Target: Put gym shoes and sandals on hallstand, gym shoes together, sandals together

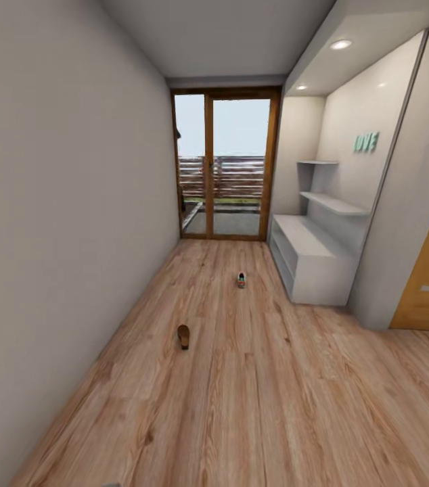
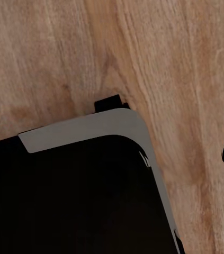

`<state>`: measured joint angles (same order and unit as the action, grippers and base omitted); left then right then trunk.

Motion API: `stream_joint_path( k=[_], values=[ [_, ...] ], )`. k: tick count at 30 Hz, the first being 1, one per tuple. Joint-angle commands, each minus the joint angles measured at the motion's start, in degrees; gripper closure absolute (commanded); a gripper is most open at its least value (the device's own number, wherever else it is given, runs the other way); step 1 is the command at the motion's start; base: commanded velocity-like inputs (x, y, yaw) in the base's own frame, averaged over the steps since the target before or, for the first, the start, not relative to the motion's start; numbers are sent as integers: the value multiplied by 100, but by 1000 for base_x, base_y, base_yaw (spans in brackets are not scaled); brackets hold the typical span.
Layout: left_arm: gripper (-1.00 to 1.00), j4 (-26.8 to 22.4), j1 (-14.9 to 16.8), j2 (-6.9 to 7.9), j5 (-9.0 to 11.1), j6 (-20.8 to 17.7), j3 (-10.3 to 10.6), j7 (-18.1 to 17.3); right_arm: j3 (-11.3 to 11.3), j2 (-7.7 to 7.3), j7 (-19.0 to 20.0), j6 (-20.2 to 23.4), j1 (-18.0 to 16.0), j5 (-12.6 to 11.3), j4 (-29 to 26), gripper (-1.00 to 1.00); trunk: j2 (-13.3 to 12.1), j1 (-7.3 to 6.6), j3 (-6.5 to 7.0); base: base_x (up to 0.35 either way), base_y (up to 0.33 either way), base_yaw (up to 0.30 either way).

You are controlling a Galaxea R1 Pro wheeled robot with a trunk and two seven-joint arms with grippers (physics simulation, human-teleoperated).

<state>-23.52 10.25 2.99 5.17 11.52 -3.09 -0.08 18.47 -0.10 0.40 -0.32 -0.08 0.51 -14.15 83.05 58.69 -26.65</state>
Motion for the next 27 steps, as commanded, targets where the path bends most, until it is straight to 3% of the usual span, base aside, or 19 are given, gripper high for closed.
stream_joint_path(
  k=[1, 27],
  values=[
    [-100, 4, 3, 1, 54, 17, 10, -1, 17, 1, 4, -3, -1, 5, -6, -100, 2, 3, -5, 346, 0, 0],
    [-100, 29, 3, 9, 33, 17, 4, -1, 32, 5, 4, -3, -1, -19, 5, -100, 2, 3, -5, 345, 0, 0]
  ],
)
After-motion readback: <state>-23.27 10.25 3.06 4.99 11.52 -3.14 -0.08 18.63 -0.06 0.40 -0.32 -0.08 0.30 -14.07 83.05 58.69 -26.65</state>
